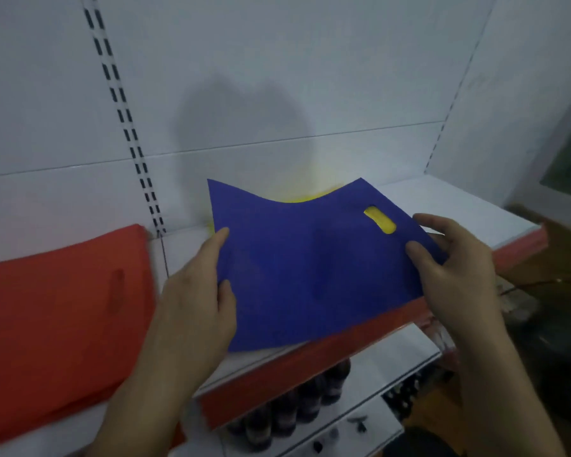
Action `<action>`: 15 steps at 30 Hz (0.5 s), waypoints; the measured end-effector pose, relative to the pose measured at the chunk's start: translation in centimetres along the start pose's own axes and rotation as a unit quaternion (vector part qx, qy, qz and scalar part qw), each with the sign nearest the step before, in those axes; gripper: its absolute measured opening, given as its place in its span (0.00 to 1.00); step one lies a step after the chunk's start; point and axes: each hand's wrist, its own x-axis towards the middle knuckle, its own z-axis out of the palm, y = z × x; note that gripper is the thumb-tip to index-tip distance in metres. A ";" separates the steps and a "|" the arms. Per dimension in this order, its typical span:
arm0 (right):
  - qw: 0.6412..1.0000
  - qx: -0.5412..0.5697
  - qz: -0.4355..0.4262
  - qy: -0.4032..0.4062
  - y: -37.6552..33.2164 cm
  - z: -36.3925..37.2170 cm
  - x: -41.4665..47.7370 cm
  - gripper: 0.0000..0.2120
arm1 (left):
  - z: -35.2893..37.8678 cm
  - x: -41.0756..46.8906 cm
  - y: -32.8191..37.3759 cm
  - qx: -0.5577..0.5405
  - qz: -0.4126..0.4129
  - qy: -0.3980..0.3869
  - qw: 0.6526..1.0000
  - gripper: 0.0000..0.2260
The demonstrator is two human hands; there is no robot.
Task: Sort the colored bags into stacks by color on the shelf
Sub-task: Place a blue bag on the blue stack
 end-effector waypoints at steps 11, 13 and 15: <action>0.994 -0.049 -0.027 -0.096 5.4 0.9 10.7 0.11 | 7.0 4.1 3.5 0.082 -0.080 0.061 0.992 0.25; 0.991 -0.073 -0.037 -0.104 5.8 0.9 11.2 0.09 | 7.6 4.3 3.8 0.092 -0.086 0.062 0.990 0.25; 0.989 -0.091 -0.045 -0.111 6.0 0.8 11.4 0.07 | 8.1 4.5 4.1 0.105 -0.093 0.059 0.988 0.25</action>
